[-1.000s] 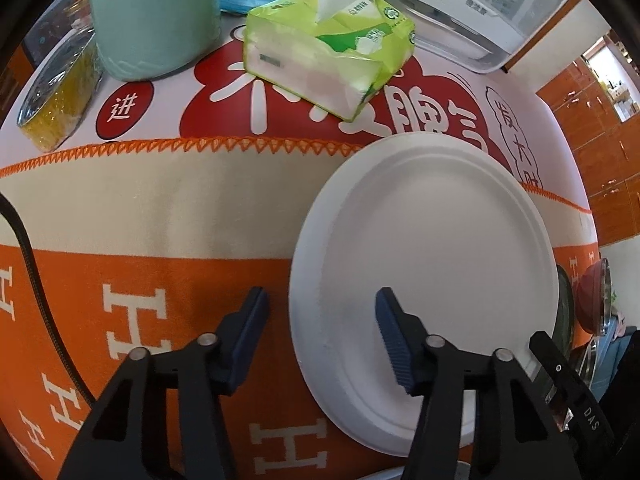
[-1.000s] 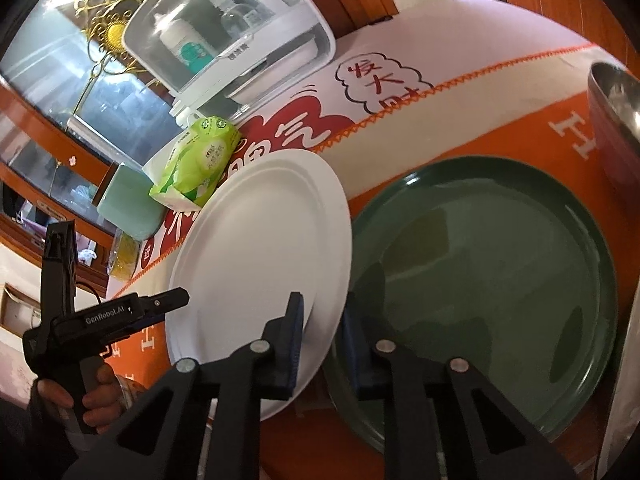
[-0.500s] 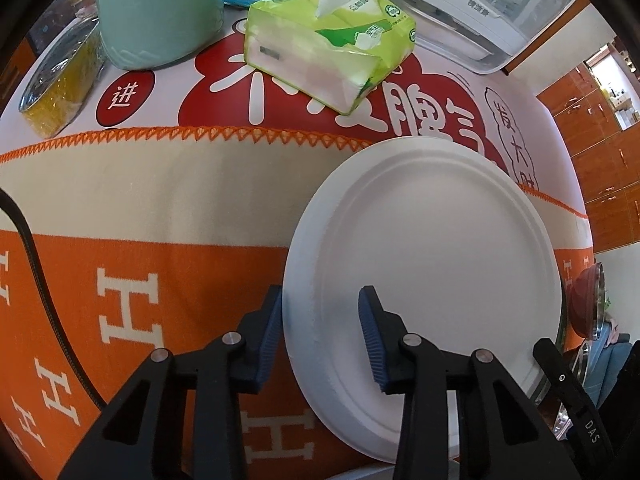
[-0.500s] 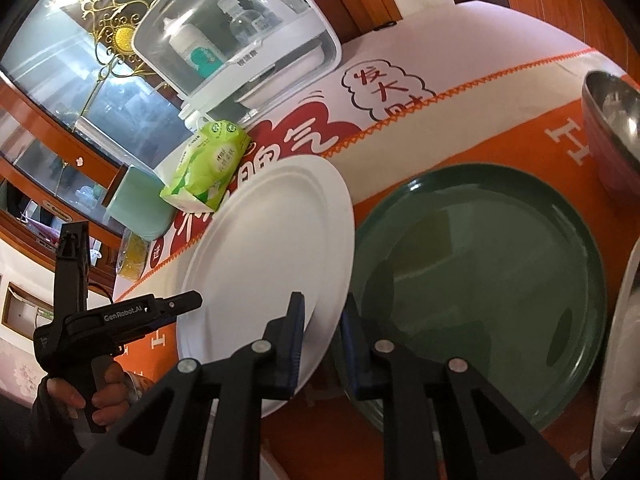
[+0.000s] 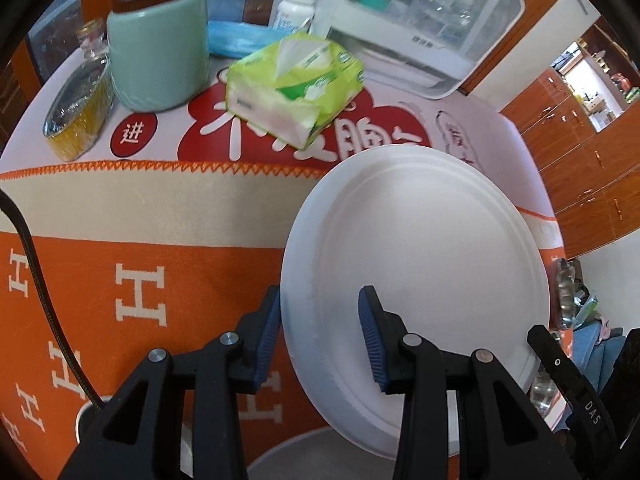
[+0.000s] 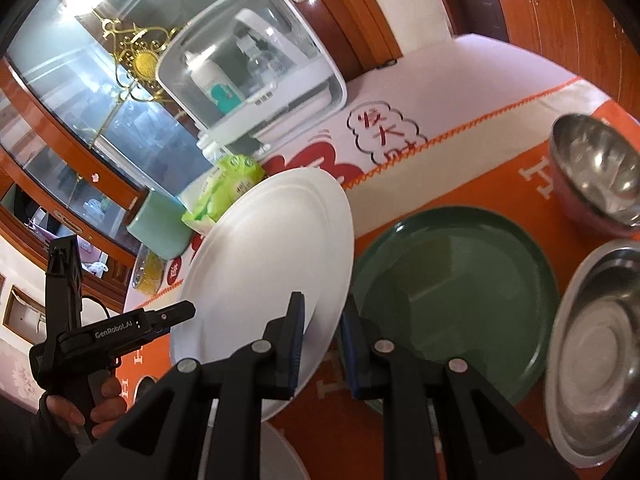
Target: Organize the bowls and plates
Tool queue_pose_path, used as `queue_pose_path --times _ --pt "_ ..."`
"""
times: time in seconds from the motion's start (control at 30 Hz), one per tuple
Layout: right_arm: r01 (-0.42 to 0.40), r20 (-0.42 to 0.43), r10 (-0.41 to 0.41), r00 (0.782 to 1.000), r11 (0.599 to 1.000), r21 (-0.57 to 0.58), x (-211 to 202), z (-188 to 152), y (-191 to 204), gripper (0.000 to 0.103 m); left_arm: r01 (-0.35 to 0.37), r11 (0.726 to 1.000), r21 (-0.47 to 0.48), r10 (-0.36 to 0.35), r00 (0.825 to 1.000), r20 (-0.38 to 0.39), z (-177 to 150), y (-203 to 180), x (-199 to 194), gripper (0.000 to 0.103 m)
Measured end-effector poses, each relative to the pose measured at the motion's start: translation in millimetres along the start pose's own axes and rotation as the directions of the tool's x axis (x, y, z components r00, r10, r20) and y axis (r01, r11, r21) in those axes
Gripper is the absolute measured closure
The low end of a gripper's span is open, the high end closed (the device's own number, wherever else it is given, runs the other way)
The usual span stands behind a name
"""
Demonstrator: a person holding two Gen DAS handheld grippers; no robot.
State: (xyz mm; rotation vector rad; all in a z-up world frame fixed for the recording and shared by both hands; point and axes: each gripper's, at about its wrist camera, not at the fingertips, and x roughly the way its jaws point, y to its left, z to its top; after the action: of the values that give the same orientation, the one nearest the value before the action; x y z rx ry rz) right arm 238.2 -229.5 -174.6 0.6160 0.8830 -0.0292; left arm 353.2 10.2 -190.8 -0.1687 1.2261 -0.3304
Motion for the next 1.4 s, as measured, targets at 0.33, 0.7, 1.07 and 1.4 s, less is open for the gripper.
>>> queue_pose_path --times 0.33,0.7,1.07,1.4 --pt "0.019 0.074 -0.018 0.997 1.000 -0.009 -63 -8 5 0.086 0.043 0.998 0.043 -0.045 0.997 0.057 -24 -27 -46 0.066" --pt "0.051 0.156 -0.050 0.987 0.999 -0.001 -127 -32 -1 0.086 0.093 0.987 0.129 -0.110 0.985 0.130 -66 -59 -103 0.066" --pt "0.092 0.195 -0.094 0.976 0.996 0.019 -172 -64 -15 0.085 0.104 0.975 0.198 -0.133 0.981 0.142 -114 -82 -136 0.066" --pt "0.152 0.175 -0.153 0.973 0.988 0.019 -206 -99 -30 0.084 0.068 0.963 0.261 -0.108 0.984 0.141 -162 -104 -154 0.066"
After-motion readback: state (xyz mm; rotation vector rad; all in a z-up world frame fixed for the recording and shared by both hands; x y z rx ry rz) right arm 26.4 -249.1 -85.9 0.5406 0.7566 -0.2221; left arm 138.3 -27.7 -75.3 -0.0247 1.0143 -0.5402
